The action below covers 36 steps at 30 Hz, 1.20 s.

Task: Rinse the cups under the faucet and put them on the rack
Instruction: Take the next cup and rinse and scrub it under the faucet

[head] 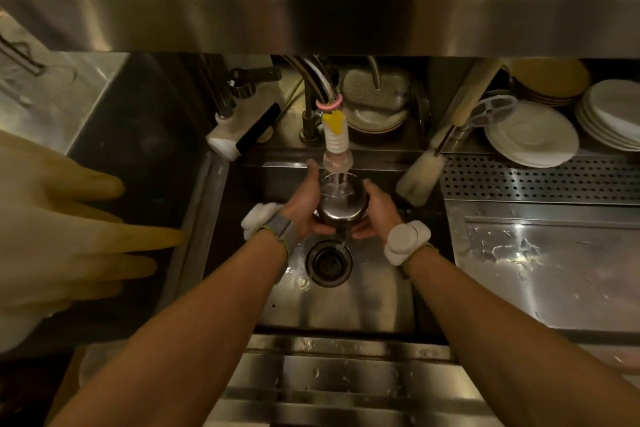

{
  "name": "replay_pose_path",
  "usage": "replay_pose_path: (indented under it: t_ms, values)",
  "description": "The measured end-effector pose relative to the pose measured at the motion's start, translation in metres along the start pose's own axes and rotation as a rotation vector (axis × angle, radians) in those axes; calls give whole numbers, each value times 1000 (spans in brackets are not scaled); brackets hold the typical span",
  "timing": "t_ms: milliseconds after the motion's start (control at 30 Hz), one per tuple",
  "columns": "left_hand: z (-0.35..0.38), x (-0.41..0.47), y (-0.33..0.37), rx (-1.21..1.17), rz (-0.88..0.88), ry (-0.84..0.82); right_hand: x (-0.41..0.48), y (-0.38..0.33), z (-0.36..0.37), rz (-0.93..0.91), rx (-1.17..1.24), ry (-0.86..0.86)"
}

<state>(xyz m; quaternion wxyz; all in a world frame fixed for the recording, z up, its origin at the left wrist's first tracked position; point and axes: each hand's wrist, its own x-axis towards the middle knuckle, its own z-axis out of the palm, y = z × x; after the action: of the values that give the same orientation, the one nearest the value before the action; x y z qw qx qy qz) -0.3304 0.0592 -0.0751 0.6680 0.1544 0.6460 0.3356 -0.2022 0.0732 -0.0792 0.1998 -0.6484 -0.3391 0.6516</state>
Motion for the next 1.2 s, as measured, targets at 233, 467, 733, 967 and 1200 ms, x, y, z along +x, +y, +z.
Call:
replay_pose_path:
  t_ms: [233,467,733,967,1200]
  values:
    - [-9,-4,15,-68,34,87,8,-20,19,-101,20,-25]
    - [6,-7,-1,-1,4,5,12,0,3,61,5,60]
    - [-24,-14,11,184,32,144,10,-8,25,-66,-29,-49]
    - [-9,-19,10,225,220,29,12,-18,13,-55,-40,-58]
    - [-7,-6,21,214,116,39,7,-11,3,-116,-248,-73]
